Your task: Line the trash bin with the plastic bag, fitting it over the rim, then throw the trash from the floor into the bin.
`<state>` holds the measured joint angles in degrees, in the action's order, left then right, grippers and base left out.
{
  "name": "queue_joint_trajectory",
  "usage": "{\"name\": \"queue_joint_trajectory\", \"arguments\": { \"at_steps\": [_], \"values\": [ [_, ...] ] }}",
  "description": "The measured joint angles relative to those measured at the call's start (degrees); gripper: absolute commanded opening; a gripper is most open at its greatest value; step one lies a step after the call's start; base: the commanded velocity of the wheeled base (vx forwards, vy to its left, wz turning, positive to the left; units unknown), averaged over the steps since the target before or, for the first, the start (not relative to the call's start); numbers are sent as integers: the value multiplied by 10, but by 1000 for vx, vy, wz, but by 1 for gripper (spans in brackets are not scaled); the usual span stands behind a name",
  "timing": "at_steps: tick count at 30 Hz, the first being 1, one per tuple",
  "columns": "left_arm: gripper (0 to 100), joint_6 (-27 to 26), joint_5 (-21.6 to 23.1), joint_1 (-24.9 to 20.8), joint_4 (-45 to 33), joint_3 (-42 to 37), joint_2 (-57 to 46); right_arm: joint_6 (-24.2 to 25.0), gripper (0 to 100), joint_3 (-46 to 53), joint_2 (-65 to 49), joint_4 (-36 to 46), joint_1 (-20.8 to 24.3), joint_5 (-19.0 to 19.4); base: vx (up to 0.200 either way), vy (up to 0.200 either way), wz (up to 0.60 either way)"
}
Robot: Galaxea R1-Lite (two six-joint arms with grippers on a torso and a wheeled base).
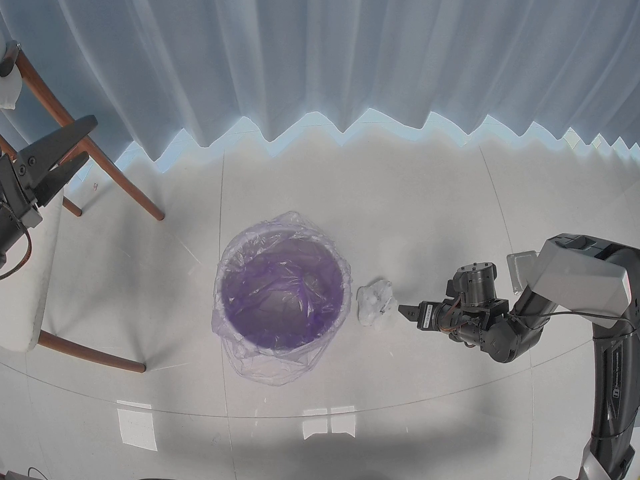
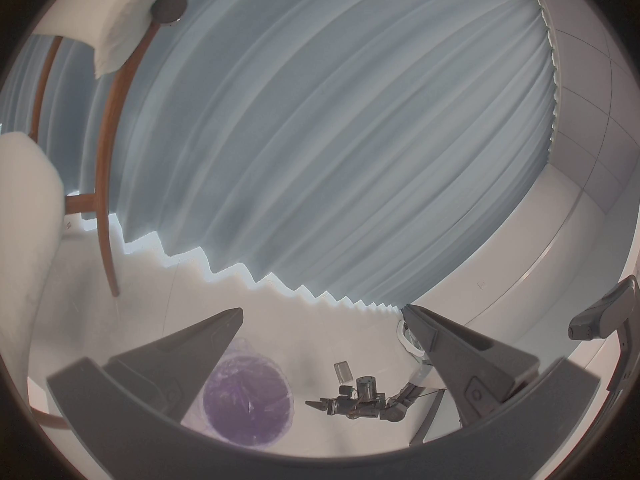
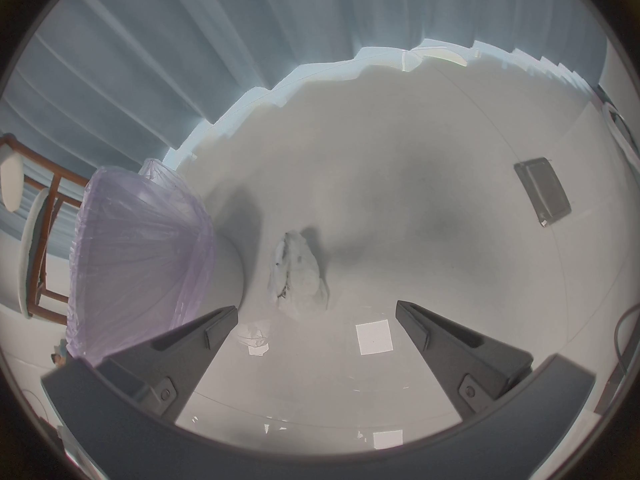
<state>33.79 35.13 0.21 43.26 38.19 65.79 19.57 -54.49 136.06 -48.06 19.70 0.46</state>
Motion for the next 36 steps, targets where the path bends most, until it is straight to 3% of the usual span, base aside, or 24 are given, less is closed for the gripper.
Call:
{"name": "queue_joint_trajectory", "arguments": {
  "at_steps": [4, 9, 13, 24, 31, 36],
  "values": [
    [100, 0, 0, -5, 0, 1, -8, -19, 100, -11, 23, -1, 2, 1, 200, 0, 0],
    [100, 0, -2, -12, 0, 8, -9, -23, 100, -41, 53, 0, 5, 8, 0, 0, 0],
    [100, 0, -3, -14, 1, 12, -5, -21, 100, -75, 72, 9, 6, 33, 0, 0, 0],
    [100, 0, -3, -14, 1, 15, 4, -18, 100, -163, 99, 111, 8, 47, 0, 0, 0],
    [100, 0, -3, -16, 1, 14, 7, -10, 100, -221, 126, 164, 41, 41, 0, 0, 0],
    [100, 0, -2, -18, 1, 13, 8, 6, 100, -236, 136, 171, 48, 13, 0, 0, 0]
  ]
}}
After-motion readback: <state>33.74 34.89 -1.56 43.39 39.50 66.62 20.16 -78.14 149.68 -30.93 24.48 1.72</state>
